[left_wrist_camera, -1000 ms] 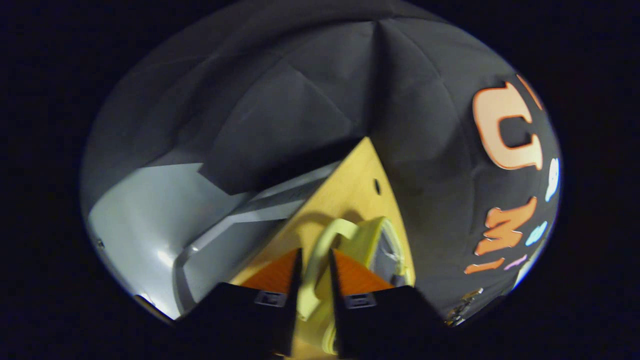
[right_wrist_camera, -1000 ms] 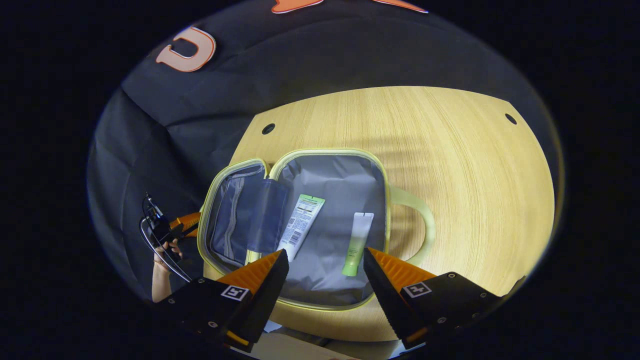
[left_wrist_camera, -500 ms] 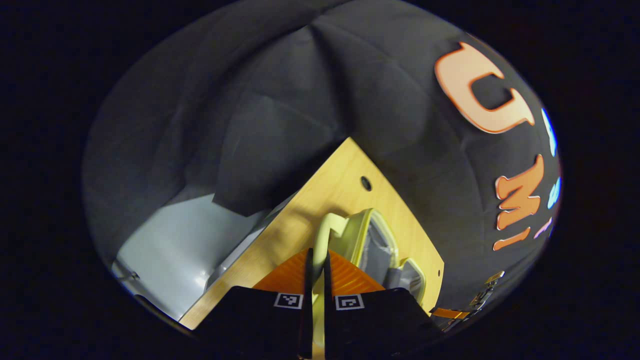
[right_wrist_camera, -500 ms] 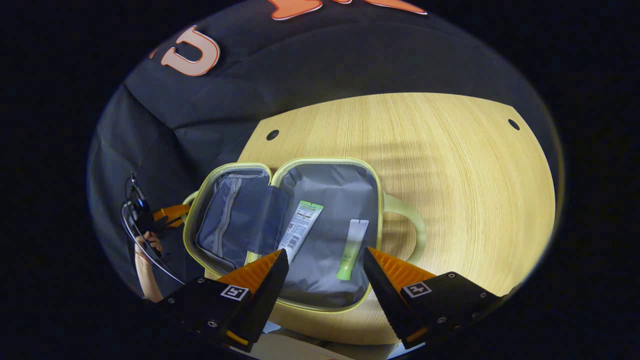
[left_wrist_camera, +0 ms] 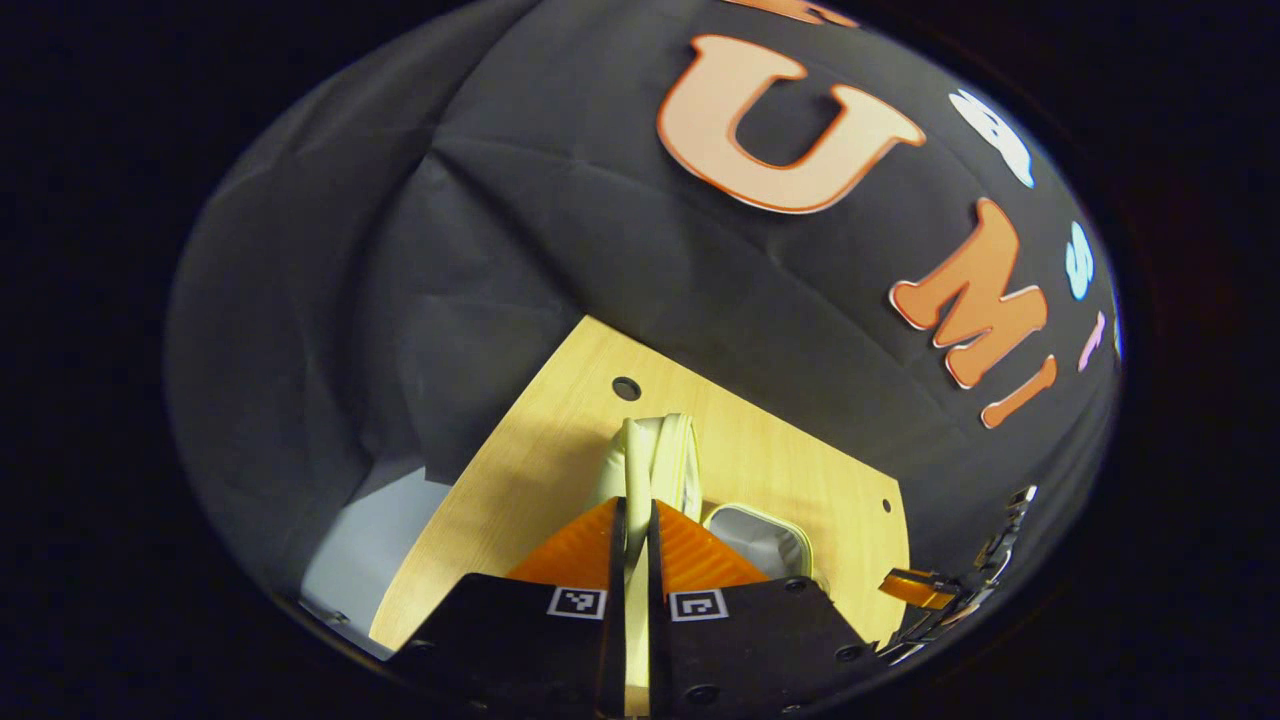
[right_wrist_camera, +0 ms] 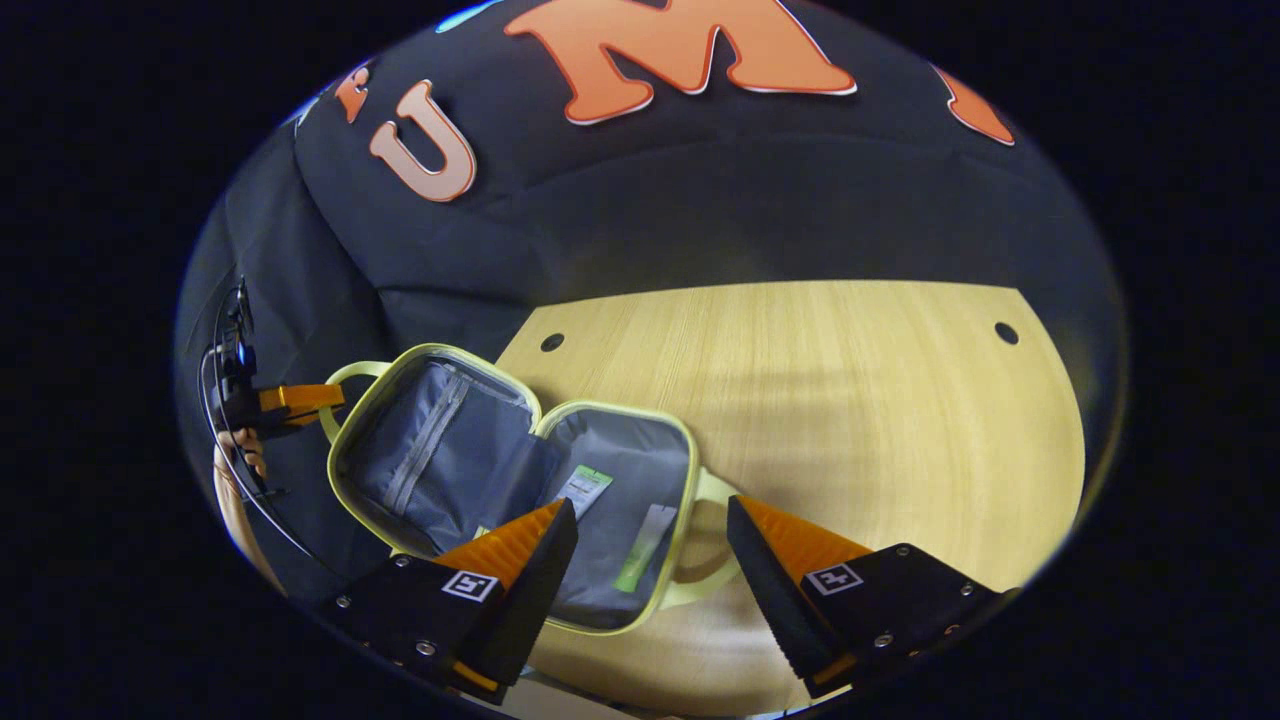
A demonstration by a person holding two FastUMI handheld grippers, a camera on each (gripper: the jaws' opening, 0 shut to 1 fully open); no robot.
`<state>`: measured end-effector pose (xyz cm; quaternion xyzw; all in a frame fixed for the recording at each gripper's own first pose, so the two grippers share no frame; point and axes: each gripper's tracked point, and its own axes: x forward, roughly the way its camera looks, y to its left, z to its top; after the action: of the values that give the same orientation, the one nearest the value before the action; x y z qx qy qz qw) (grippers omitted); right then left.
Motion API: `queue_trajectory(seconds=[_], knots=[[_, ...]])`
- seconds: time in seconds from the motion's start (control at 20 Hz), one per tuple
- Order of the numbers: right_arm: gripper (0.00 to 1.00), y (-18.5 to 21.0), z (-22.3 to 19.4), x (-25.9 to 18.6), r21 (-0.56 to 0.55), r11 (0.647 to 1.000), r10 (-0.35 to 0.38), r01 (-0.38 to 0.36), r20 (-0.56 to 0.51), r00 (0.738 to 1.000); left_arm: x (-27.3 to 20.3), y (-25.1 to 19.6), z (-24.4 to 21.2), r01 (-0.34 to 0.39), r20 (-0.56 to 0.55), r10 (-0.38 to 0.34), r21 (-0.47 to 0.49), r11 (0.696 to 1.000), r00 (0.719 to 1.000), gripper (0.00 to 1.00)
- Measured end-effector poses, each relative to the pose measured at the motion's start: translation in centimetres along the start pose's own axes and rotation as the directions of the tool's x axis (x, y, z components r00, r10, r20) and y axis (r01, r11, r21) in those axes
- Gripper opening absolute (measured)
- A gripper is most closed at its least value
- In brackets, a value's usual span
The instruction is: First open the suitcase, pack the skin care products into it, and then close the suitcase.
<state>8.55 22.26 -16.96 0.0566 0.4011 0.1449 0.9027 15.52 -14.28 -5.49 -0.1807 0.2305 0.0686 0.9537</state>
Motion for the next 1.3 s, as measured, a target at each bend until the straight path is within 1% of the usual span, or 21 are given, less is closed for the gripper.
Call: queue_trajectory(seconds=[0.15,0.25,0.4,0.6,0.8,1.0,1.1,1.15,1.2,1.3], knots=[[0.96,-1.5,0.8,-2.1,-0.008,1.000,0.024,-0.024,0.048,0.999,-1.3,-5.0,-0.1,0.005,0.010,-0.005,0.064,0.998,1.000,0.09],[0.96,-2.9,1.0,-3.5,-0.017,0.999,0.034,-0.033,0.066,0.997,-1.7,-8.4,-1.0,0.003,0.004,-0.004,0.103,0.995,1.000,0.09],[0.96,-5.7,0.8,-5.4,-0.019,0.999,0.033,-0.031,0.088,0.996,-2.1,-12.9,-2.6,-0.002,-0.003,0.003,0.164,0.986,1.000,0.09],[0.96,-9.6,0.1,-8.1,0.011,1.000,0.027,-0.028,0.103,0.994,-1.3,-19.1,-5.4,-0.001,-0.028,0.008,0.232,0.973,1.000,0.10],[0.96,-14.0,-1.1,-10.4,0.043,0.999,-0.003,-0.002,0.106,0.994,1.4,-25.5,-9.7,0.031,-0.075,-0.009,0.299,0.954,0.997,0.09],[0.96,-18.3,-2.7,-12.3,0.071,0.996,-0.058,0.051,0.102,0.993,5.2,-30.7,-16.2,0.118,-0.181,-0.063,0.312,0.943,0.981,0.10],[0.96,-20.0,-3.6,-12.9,0.088,0.993,-0.087,0.079,0.092,0.992,7.4,-32.3,-19.5,0.146,-0.238,-0.071,0.313,0.938,0.969,0.10],[0.95,-20.8,-4.0,-13.1,0.096,0.991,-0.102,0.094,0.086,0.991,8.3,-32.8,-20.9,0.149,-0.259,-0.067,0.314,0.938,0.963,0.07],[0.96,-21.4,-4.5,-13.2,0.103,0.989,-0.114,0.106,0.079,0.990,9.1,-33.2,-22.2,0.154,-0.282,-0.061,0.321,0.935,0.957,0.10],[0.96,-22.4,-5.2,-13.7,0.108,0.986,-0.133,0.125,0.066,0.989,10.4,-33.2,-24.4,0.154,-0.314,-0.043,0.340,0.928,0.948,0.10]])
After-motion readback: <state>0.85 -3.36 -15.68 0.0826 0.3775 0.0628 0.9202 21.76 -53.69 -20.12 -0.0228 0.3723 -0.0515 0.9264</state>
